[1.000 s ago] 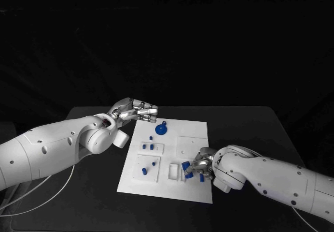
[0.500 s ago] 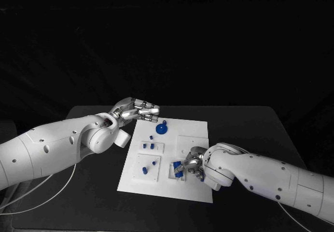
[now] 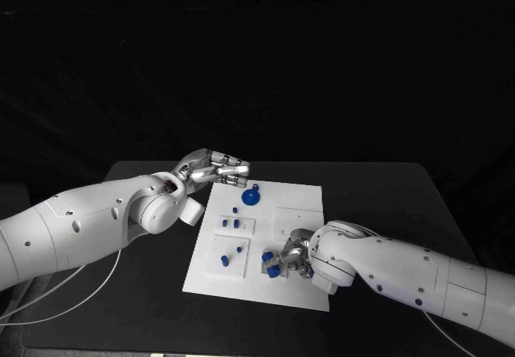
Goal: Assemble the parts on the task board
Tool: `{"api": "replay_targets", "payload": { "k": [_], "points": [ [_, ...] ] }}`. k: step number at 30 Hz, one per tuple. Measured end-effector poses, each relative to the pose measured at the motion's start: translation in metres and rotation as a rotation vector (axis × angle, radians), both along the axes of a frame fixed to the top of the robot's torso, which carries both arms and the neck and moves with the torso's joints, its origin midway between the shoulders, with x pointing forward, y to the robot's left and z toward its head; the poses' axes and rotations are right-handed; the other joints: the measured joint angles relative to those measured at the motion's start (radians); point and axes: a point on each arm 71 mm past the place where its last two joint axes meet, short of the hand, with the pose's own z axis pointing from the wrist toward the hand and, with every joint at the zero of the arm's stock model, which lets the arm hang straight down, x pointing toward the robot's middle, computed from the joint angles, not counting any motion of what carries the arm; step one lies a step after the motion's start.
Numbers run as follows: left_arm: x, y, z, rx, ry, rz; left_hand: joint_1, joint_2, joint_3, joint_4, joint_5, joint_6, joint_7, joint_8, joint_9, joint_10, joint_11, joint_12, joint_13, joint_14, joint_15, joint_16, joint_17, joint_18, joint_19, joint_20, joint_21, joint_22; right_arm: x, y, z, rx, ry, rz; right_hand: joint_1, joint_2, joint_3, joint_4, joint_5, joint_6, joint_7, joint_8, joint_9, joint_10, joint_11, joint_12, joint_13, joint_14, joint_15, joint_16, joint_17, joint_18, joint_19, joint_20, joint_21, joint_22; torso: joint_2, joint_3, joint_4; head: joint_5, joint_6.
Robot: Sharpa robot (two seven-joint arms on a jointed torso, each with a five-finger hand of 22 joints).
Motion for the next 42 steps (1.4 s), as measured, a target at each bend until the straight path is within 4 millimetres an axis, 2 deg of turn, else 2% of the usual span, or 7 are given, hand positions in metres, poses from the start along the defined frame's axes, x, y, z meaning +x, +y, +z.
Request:
{"api": "replay_targets", "payload": {
  "k": [5,8,17,22,26,32,42],
  "points": [
    [0.000,0.000,0.000,0.000,0.001,-0.001,0.000,0.000,0.000,0.000,0.000,-0.004,0.004,0.000,0.000,0.000,0.000,0.000,0.000,0.000,0.000,0.000,0.000,0.000,0.000,0.000,0.000,0.000,0.001,0.001,-0.001,-0.003,0.002,0.001,-0.012,-0.012,-0.003,0.036,-0.053,0.000,0.000,0.000,0.004,0.000,0.000,0.000,-0.002,0.000,0.000,0.000,0.001,0.000,0.000,0.000,0.000,0.000,0.000,0.0003,-0.0010,0.002,-0.001],
    [0.000,-0.001,0.000,0.000,0.001,-0.001,0.000,0.000,0.000,0.000,0.000,-0.004,0.004,0.000,0.000,0.000,0.000,0.000,0.000,0.000,0.000,0.000,0.000,0.000,0.000,0.000,0.000,0.000,0.002,0.001,-0.001,-0.005,0.002,0.000,-0.014,-0.023,0.000,0.080,-0.083,0.000,0.000,0.000,0.010,0.000,0.000,0.000,-0.003,0.000,0.000,0.000,0.001,0.000,0.000,0.000,0.000,0.000,0.000,0.0008,-0.0012,0.003,-0.001],
    [0.000,-0.001,0.000,0.001,0.002,-0.002,0.000,0.000,0.003,0.003,0.000,-0.004,0.004,0.000,0.000,0.000,0.000,0.000,0.000,0.000,0.000,0.000,0.000,0.000,0.000,0.000,0.000,0.000,0.003,0.001,-0.002,-0.010,0.000,-0.004,-0.033,-0.027,0.025,0.124,-0.140,0.000,0.000,0.000,0.015,0.000,0.000,0.000,-0.004,0.000,0.000,0.000,0.003,0.000,0.000,0.000,-0.004,0.000,0.000,0.0012,-0.0012,0.003,-0.001],
    [0.000,-0.001,0.000,0.001,0.002,-0.002,0.000,0.000,0.003,0.003,0.000,-0.004,0.004,0.000,0.000,0.000,0.000,0.000,0.000,0.000,0.000,0.000,0.000,0.000,0.000,0.000,0.000,0.000,0.003,0.002,-0.002,-0.011,-0.003,0.000,-0.071,-0.063,0.076,0.142,-0.177,0.000,0.000,0.000,0.018,0.000,0.000,0.000,-0.004,0.000,0.000,0.000,0.004,0.000,0.000,0.000,-0.004,0.000,0.000,0.0016,-0.0013,0.002,-0.001],
    [0.000,-0.002,0.000,0.001,0.003,-0.003,0.000,0.000,0.003,0.003,0.000,-0.004,0.004,0.000,0.000,0.000,0.000,0.000,0.000,0.000,0.000,0.000,0.000,0.000,0.000,0.000,0.000,0.000,0.001,0.003,-0.001,-0.009,-0.005,0.009,-0.081,-0.094,0.020,0.209,-0.177,0.005,-0.005,0.000,0.018,0.000,0.000,0.000,-0.004,0.000,0.000,0.000,0.009,0.000,0.000,0.000,-0.004,0.000,0.000,0.0022,-0.0012,0.002,-0.002],
    [0.000,-0.001,0.000,0.001,0.003,-0.002,0.000,0.000,0.003,0.003,0.000,-0.004,0.004,0.000,0.000,0.000,0.000,0.000,0.000,0.000,0.000,0.000,0.000,0.000,0.000,0.000,0.000,0.000,-0.004,0.001,0.004,-0.001,-0.018,0.027,-0.022,-0.096,-0.061,0.267,-0.177,0.017,-0.010,0.000,0.017,0.000,0.000,0.000,0.001,0.004,-0.004,0.000,0.016,0.000,0.000,0.000,-0.004,0.000,0.000,0.0023,-0.0007,0.003,-0.003],
    [0.000,0.003,0.000,0.003,0.003,0.005,0.000,0.000,0.003,0.003,0.000,-0.004,0.004,0.000,0.000,0.000,0.000,0.000,0.000,0.000,0.000,0.000,0.000,0.000,0.000,0.000,0.000,0.000,-0.008,-0.023,0.016,0.000,-0.073,0.046,0.046,-0.096,-0.139,0.262,-0.177,0.049,-0.020,0.000,0.045,0.030,-0.009,0.046,0.042,0.008,-0.008,0.000,0.028,0.000,-0.004,-0.004,0.023,0.000,0.000,0.0023,-0.0037,0.008,-0.005]
  ]
}}
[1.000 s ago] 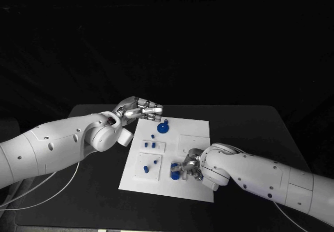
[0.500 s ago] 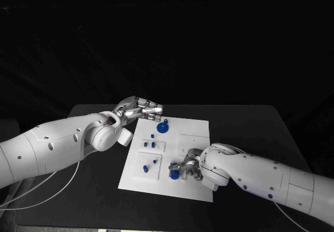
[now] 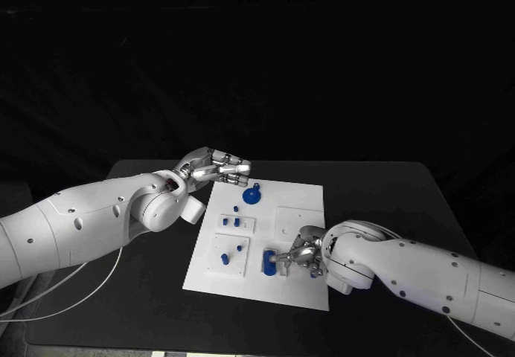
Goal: Assemble the parts on the task board
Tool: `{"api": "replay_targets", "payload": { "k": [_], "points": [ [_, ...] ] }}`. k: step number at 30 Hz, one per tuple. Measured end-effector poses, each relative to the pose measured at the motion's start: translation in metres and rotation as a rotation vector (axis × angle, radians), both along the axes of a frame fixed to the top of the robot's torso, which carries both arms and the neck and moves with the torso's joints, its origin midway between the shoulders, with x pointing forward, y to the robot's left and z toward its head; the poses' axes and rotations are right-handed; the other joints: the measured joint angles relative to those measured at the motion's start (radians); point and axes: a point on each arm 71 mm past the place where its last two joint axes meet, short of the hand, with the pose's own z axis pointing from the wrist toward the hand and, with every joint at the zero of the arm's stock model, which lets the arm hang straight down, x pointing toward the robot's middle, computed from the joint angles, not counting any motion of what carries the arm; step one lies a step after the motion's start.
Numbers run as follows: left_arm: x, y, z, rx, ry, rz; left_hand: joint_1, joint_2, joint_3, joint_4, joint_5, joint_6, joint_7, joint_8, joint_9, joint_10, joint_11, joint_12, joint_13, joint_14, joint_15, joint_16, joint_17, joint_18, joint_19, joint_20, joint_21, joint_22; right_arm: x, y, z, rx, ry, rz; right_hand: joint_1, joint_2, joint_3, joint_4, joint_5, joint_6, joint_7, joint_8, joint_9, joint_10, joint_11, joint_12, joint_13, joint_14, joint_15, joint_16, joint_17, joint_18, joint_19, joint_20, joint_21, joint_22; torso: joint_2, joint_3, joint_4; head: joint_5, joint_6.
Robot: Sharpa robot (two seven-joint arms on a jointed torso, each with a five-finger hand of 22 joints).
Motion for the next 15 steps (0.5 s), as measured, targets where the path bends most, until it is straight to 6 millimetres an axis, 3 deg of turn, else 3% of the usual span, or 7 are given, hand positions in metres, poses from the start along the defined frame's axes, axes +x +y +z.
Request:
{"api": "replay_targets", "payload": {
  "k": [2,3,6,8,12,15],
  "points": [
    [0.000,0.001,0.000,0.000,0.000,0.001,0.000,0.000,0.000,0.000,0.000,0.000,0.000,0.000,0.000,0.000,0.000,0.000,0.000,0.000,0.000,0.000,0.000,0.000,0.000,0.000,0.000,0.000,0.000,-0.003,0.002,-0.002,-0.009,0.008,0.031,0.017,0.000,-0.043,0.001,0.010,-0.001,0.000,0.018,0.000,0.000,0.015,0.011,0.000,0.000,0.000,0.001,0.000,0.000,0.000,0.002,0.000,0.000,0.0000,-0.0002,0.000,0.001],
    [0.000,0.001,0.000,0.001,0.000,0.002,0.000,0.000,0.000,0.000,0.000,0.000,0.000,0.000,0.000,0.000,0.000,0.000,0.000,0.000,0.000,0.000,0.000,0.000,0.000,0.000,0.000,0.000,-0.001,-0.003,0.002,-0.003,-0.011,0.013,0.046,0.021,0.000,-0.067,0.024,0.021,-0.003,0.000,0.030,0.000,0.000,0.019,0.015,0.000,0.000,0.001,0.003,0.000,0.000,0.000,0.007,0.000,0.000,0.0002,-0.0005,0.000,0.001],
    [0.000,0.002,0.000,0.001,0.000,0.003,0.000,0.000,0.000,0.000,0.000,0.000,0.000,0.000,0.000,0.000,0.000,0.000,0.000,0.000,0.000,0.000,0.000,0.000,0.000,0.000,0.000,0.000,-0.002,-0.002,0.004,-0.002,-0.017,0.033,0.073,0.041,-0.013,-0.146,0.158,0.037,-0.014,0.000,0.078,0.004,-0.004,0.025,0.022,0.000,0.000,0.005,0.004,0.000,0.003,-0.003,0.013,0.000,0.000,0.0007,-0.0006,0.000,0.001],
    [0.000,0.002,0.000,0.001,0.000,0.003,0.000,0.000,0.000,0.000,0.000,0.000,0.000,0.000,0.000,0.000,0.000,0.000,0.000,0.000,0.000,0.000,0.000,0.000,0.000,0.000,0.000,0.000,-0.002,0.000,0.004,-0.001,-0.019,0.046,0.075,0.043,-0.024,-0.188,0.198,0.042,-0.019,0.000,0.131,0.009,-0.009,0.034,0.029,0.004,-0.004,0.005,0.005,-0.009,0.004,-0.004,0.015,0.000,0.000,0.0012,-0.0003,0.000,0.001],
    [0.000,0.002,0.000,0.001,0.000,0.004,0.000,0.000,0.000,0.000,0.004,0.000,0.000,0.000,0.000,0.000,0.000,0.000,0.000,0.000,0.000,0.000,0.000,0.000,0.000,0.000,0.000,0.000,-0.004,0.006,0.005,0.003,-0.021,0.071,0.069,0.061,-0.022,-0.235,0.221,0.052,-0.029,0.000,0.252,0.013,-0.013,0.036,0.034,0.001,-0.006,0.010,0.005,-0.015,0.004,-0.011,0.021,0.000,0.000,0.0007,0.0006,-0.001,0.001],
    [0.000,0.002,0.000,0.002,0.000,0.004,0.000,0.000,0.000,0.000,0.004,0.000,0.000,0.000,0.000,0.000,0.000,0.000,0.000,0.000,0.000,0.000,0.000,0.000,0.000,0.000,0.000,0.000,-0.004,0.010,0.004,0.006,-0.021,0.084,0.069,0.061,-0.018,-0.252,0.227,0.053,-0.030,0.000,0.314,0.013,-0.013,0.039,0.036,0.003,-0.011,0.010,0.005,-0.015,0.004,-0.011,0.027,0.000,0.000,0.0000,0.0013,-0.002,0.001]
  ]
}}
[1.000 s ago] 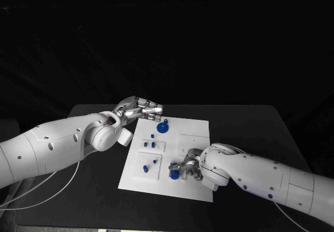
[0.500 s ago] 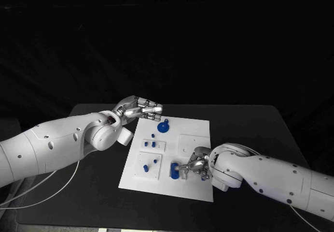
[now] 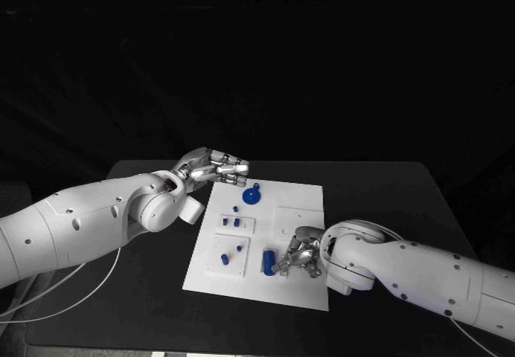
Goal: Assemble the parts on the task board
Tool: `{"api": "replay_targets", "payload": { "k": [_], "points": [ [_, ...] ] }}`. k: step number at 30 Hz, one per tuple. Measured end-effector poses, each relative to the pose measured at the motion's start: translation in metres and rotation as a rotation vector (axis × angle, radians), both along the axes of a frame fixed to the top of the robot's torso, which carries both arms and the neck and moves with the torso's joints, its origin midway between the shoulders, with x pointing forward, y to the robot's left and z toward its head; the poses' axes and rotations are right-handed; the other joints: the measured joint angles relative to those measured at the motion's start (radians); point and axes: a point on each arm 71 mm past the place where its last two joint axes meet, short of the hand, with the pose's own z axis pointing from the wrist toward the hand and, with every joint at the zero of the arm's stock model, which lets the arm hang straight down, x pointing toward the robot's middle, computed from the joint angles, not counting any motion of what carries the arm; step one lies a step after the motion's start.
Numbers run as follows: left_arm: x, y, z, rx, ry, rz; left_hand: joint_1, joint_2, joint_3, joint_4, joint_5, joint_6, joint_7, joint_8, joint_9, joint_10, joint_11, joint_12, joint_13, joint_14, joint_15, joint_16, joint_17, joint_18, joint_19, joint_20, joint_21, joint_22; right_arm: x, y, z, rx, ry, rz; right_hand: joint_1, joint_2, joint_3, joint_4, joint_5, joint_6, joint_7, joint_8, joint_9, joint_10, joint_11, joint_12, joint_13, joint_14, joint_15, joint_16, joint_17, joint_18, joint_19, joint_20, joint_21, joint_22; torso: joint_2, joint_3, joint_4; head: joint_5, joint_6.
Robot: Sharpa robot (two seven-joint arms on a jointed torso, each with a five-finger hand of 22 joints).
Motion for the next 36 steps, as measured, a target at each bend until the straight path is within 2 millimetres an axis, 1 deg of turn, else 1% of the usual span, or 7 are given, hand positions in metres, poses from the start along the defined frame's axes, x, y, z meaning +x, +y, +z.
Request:
{"api": "replay_targets", "payload": {
  "k": [6,9,15,20,26,30,36],
  "points": [
    [0.000,0.000,0.000,0.000,0.000,-0.001,0.000,0.000,0.000,0.000,0.000,0.000,0.000,0.000,0.000,0.000,0.000,0.000,0.000,0.000,0.000,0.000,0.000,0.000,0.000,0.000,0.000,0.000,-0.001,0.007,-0.006,-0.004,0.004,0.012,-0.005,0.012,0.008,-0.029,0.103,0.002,-0.010,0.000,0.100,0.002,-0.009,0.000,0.000,-0.002,-0.002,0.000,0.000,0.000,0.000,-0.007,0.000,0.000,0.001,-0.0013,0.0009,0.000,-0.001],
    [0.000,-0.001,0.000,0.000,0.000,-0.001,0.000,0.000,0.000,0.000,0.000,0.000,0.000,0.000,0.000,0.000,0.000,0.000,0.000,0.000,0.000,0.000,0.000,0.000,0.000,0.000,0.000,0.000,-0.002,0.011,-0.008,-0.007,0.003,0.015,-0.008,0.016,0.014,-0.047,0.126,-0.002,-0.017,0.000,0.138,0.003,-0.011,0.000,0.000,-0.003,-0.004,0.000,0.000,0.000,0.000,-0.007,0.000,0.000,0.001,-0.0018,0.0012,0.000,-0.003],
    [0.000,-0.001,0.000,0.000,0.000,-0.002,0.000,0.000,0.000,0.000,0.000,0.000,0.000,0.000,0.000,0.000,0.000,0.000,0.000,0.000,0.000,0.000,0.000,0.000,0.000,0.000,0.000,0.000,-0.001,0.016,-0.013,-0.015,-0.002,0.012,-0.011,0.021,0.038,-0.078,0.131,0.007,-0.025,0.000,0.192,0.003,-0.018,0.000,0.002,0.000,-0.007,0.004,-0.001,0.000,0.000,-0.007,0.000,0.000,0.001,-0.0020,0.0017,0.000,-0.005],
    [0.000,-0.001,0.000,-0.001,0.000,-0.002,0.000,0.000,0.000,0.000,0.000,0.000,0.000,0.000,0.000,0.000,0.000,0.000,0.000,0.000,0.000,0.000,0.000,0.000,0.000,0.000,0.000,-0.001,0.000,0.017,-0.015,-0.023,-0.012,0.001,-0.027,0.046,0.091,-0.113,0.117,0.004,-0.029,0.000,0.256,0.009,-0.023,0.008,0.007,-0.002,-0.009,0.004,-0.004,0.000,0.000,-0.014,0.009,0.000,0.001,-0.0020,0.0017,0.002,-0.008],
    [0.000,-0.001,0.000,-0.001,0.000,-0.002,0.000,0.000,0.000,0.000,0.000,0.000,0.000,0.000,0.000,0.000,0.000,0.000,0.000,0.000,0.000,0.000,0.000,0.000,0.000,0.000,0.000,-0.001,0.003,0.017,-0.017,-0.031,-0.030,-0.022,-0.061,0.064,0.119,-0.120,0.106,0.006,-0.035,0.000,0.323,0.022,-0.032,0.026,0.020,-0.001,-0.014,0.007,-0.005,0.000,0.000,-0.014,0.021,0.000,0.000,-0.0019,0.0011,0.002,-0.008],
    [0.000,-0.001,0.000,-0.001,0.000,-0.002,-0.005,0.005,0.000,0.000,0.000,0.000,0.000,0.000,0.000,0.000,0.000,0.000,0.000,0.000,0.000,0.000,0.000,0.000,0.000,0.000,0.000,-0.001,0.006,0.018,-0.018,-0.035,-0.040,-0.036,-0.073,0.075,0.123,-0.125,0.098,0.006,-0.035,0.000,0.345,0.023,-0.030,0.028,0.027,-0.001,-0.014,0.007,-0.006,-0.010,0.000,-0.014,0.024,0.000,0.000,-0.0018,0.0011,0.002,-0.007],
    [0.000,-0.001,0.000,-0.001,0.000,-0.003,-0.005,0.005,0.000,0.000,0.000,0.000,0.000,0.000,0.000,0.000,0.000,0.000,0.000,0.000,0.000,0.000,0.000,0.000,0.000,0.000,0.000,-0.001,0.007,0.021,-0.022,-0.037,-0.040,-0.044,-0.090,0.084,0.123,-0.125,0.098,0.006,-0.035,0.000,0.354,0.027,-0.034,0.032,0.029,-0.001,-0.014,0.012,-0.006,-0.011,0.000,-0.014,0.028,0.000,0.000,-0.0014,0.0017,0.002,-0.007]
  ]
}}
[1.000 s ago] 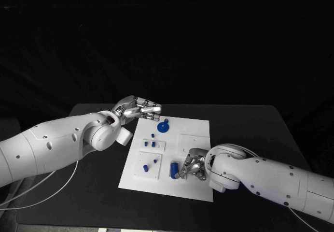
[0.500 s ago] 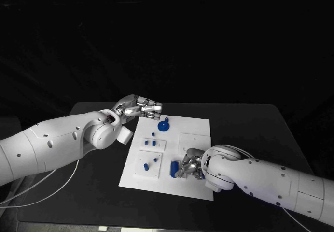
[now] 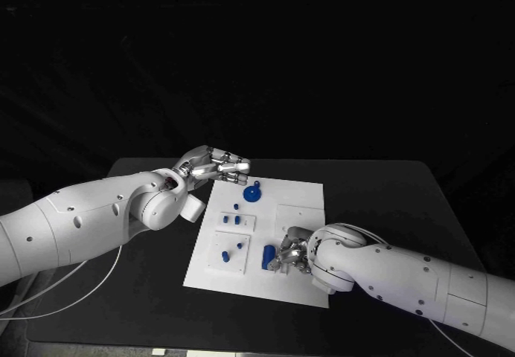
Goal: Assemble the parts on the task board
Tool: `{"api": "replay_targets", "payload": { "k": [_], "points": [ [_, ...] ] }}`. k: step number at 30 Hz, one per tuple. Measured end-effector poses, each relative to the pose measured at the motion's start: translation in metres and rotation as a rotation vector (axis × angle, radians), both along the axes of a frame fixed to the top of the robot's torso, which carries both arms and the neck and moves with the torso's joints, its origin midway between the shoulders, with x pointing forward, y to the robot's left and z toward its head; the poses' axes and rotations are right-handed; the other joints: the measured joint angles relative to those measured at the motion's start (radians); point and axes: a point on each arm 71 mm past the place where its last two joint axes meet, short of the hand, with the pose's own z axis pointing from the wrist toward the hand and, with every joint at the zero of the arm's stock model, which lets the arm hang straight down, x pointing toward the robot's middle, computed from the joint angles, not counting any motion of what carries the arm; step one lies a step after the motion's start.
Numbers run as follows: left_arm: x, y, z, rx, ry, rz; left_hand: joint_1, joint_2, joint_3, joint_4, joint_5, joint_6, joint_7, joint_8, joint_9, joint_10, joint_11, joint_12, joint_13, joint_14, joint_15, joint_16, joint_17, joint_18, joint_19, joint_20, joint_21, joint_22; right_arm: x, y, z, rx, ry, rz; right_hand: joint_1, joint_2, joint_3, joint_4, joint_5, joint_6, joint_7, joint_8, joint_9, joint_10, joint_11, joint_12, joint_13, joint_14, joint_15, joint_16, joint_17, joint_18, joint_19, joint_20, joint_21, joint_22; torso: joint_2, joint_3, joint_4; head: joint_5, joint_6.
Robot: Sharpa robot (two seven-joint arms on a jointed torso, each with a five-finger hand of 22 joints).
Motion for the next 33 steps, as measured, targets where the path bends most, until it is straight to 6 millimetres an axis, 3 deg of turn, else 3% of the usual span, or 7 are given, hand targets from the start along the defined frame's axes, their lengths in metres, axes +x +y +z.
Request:
{"api": "replay_targets", "payload": {
  "k": [9,12,15,22,33],
  "points": [
    [0.000,0.000,0.000,0.001,0.001,0.000,0.000,0.000,0.000,0.000,0.000,0.000,0.000,0.000,0.000,0.000,0.000,0.000,0.000,0.000,0.000,0.000,0.000,0.000,0.000,0.000,0.000,0.000,0.002,-0.001,-0.004,-0.014,0.011,-0.002,-0.004,-0.006,-0.031,0.003,-0.003,0.003,-0.003,0.000,0.001,0.000,0.000,0.000,0.002,0.000,0.000,0.000,-0.002,0.000,0.000,0.000,0.003,0.000,0.000,-0.0010,-0.0002,0.003,-0.003],
    [0.000,0.000,0.000,0.001,0.002,0.001,0.002,0.002,0.000,0.000,0.000,0.000,0.000,0.000,0.000,0.000,0.000,0.000,0.000,0.000,0.000,0.000,0.000,0.000,0.000,0.000,0.000,0.000,0.002,-0.002,-0.005,-0.020,0.017,0.000,0.009,-0.019,-0.041,0.000,-0.016,0.003,-0.003,0.000,-0.003,0.000,0.000,0.000,0.002,0.000,0.000,0.000,-0.004,0.000,0.000,0.000,0.003,0.000,0.000,-0.0012,-0.0006,0.003,-0.004],
    [0.000,0.000,0.000,0.002,0.002,0.002,0.004,0.004,0.000,0.000,0.000,0.000,0.000,0.000,0.000,0.000,0.000,0.000,0.000,0.000,0.000,0.000,0.000,0.000,0.000,0.000,0.000,0.000,0.002,-0.004,-0.008,-0.028,0.025,0.001,0.020,-0.029,-0.055,0.014,-0.033,0.006,-0.006,0.000,-0.012,0.000,0.000,0.000,0.004,0.000,0.000,0.000,-0.004,0.001,0.000,0.000,0.003,0.000,0.000,-0.0012,-0.0009,0.003,-0.004],
    [0.001,0.001,-0.001,0.004,0.003,0.004,0.004,0.004,0.000,0.000,0.004,0.000,0.000,0.000,0.000,0.000,0.000,0.000,0.000,0.000,0.000,0.000,0.000,0.000,0.000,0.000,0.000,0.000,-0.001,-0.003,-0.015,-0.039,0.041,0.006,0.029,-0.038,-0.070,0.041,-0.129,0.009,-0.004,0.000,-0.011,0.003,0.003,0.000,0.006,0.000,0.000,0.000,-0.004,0.002,0.000,0.000,0.003,0.000,0.000,-0.0006,-0.0008,0.003,-0.004],
    [0.001,0.002,-0.001,0.006,0.006,0.005,0.009,0.009,0.000,0.000,0.004,0.000,0.000,0.000,0.000,0.000,0.000,0.000,0.000,0.000,0.000,0.000,0.000,0.000,0.000,0.000,0.000,0.000,-0.001,-0.004,-0.017,-0.044,0.042,0.003,0.043,-0.045,-0.073,0.068,-0.163,0.012,-0.004,0.000,-0.001,0.003,0.003,-0.001,0.009,0.000,0.000,0.004,-0.003,0.002,0.000,0.000,0.003,0.000,0.000,-0.0001,-0.0012,0.005,-0.006]
  ]
}}
